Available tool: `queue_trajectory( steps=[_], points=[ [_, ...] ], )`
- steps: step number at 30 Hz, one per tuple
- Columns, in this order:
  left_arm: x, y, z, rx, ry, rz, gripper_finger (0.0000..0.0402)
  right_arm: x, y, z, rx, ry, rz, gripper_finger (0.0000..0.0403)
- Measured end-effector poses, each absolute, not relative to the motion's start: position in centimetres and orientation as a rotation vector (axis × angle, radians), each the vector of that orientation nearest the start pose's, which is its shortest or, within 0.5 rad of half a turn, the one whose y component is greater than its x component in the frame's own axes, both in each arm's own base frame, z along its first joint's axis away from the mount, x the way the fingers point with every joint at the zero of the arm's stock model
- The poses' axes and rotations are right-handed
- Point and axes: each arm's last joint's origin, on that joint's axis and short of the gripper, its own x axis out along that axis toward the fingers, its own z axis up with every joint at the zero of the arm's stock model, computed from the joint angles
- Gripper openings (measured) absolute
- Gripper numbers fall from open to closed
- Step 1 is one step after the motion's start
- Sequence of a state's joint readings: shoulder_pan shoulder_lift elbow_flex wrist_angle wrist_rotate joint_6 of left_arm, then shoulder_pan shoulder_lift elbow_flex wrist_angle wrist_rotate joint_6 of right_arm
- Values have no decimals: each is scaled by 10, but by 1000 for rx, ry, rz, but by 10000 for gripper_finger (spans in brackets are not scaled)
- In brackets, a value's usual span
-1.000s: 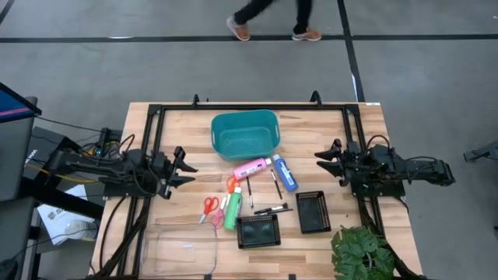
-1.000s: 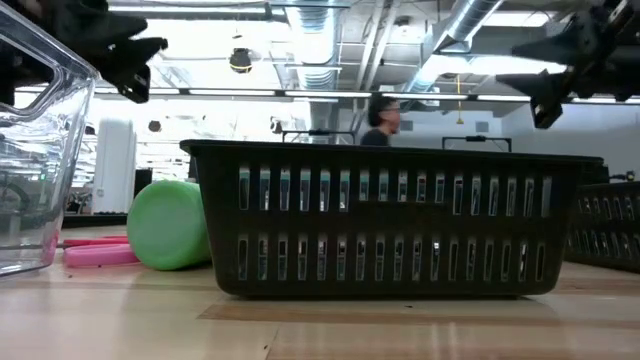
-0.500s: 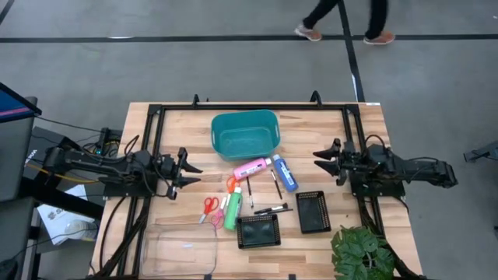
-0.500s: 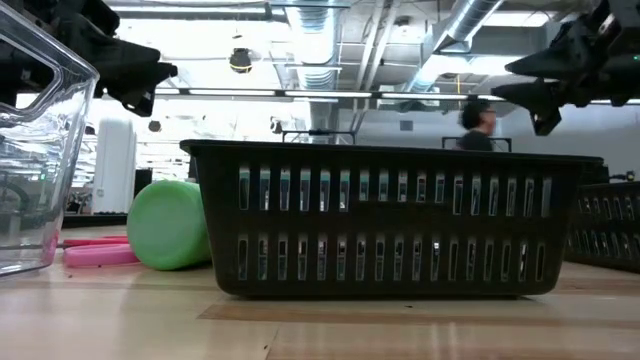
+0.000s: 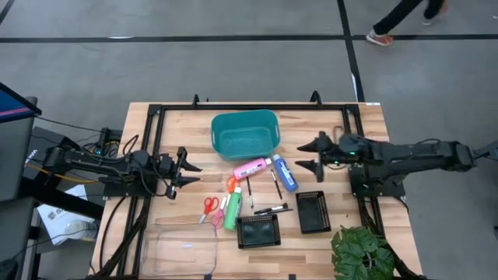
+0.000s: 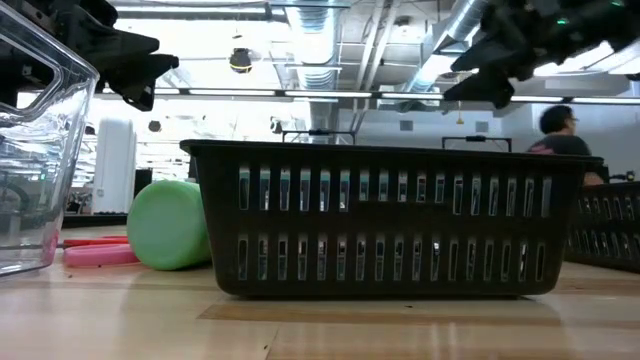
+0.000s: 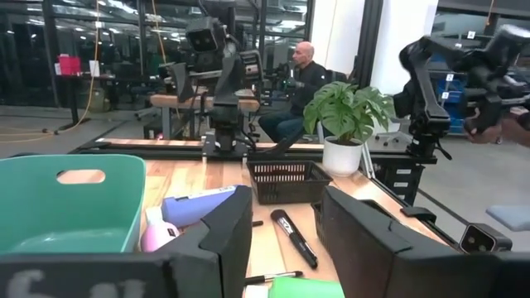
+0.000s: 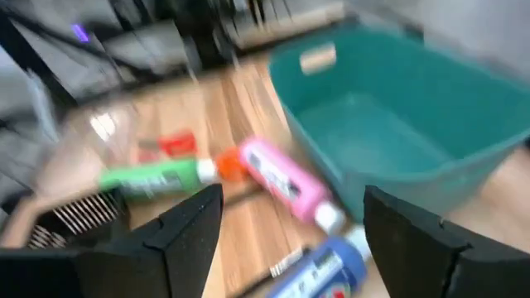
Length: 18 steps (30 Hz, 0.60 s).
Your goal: Pick & Place Paint Supplies
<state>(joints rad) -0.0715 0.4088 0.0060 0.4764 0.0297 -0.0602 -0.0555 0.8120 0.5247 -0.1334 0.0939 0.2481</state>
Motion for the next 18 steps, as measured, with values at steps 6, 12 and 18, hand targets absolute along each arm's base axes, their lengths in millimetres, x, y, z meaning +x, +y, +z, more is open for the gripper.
queue_trajectory(
  steps=[6,12,18],
  points=[
    [123,-10,174,-69,-66,-99,173,220,-14,240,339,757,-287,271],
    [123,-10,174,-89,-65,-109,190,256,-11,232,413,995,-346,271],
    [123,-12,174,-91,-62,-141,191,279,-13,224,455,1150,-389,271]
  ],
)
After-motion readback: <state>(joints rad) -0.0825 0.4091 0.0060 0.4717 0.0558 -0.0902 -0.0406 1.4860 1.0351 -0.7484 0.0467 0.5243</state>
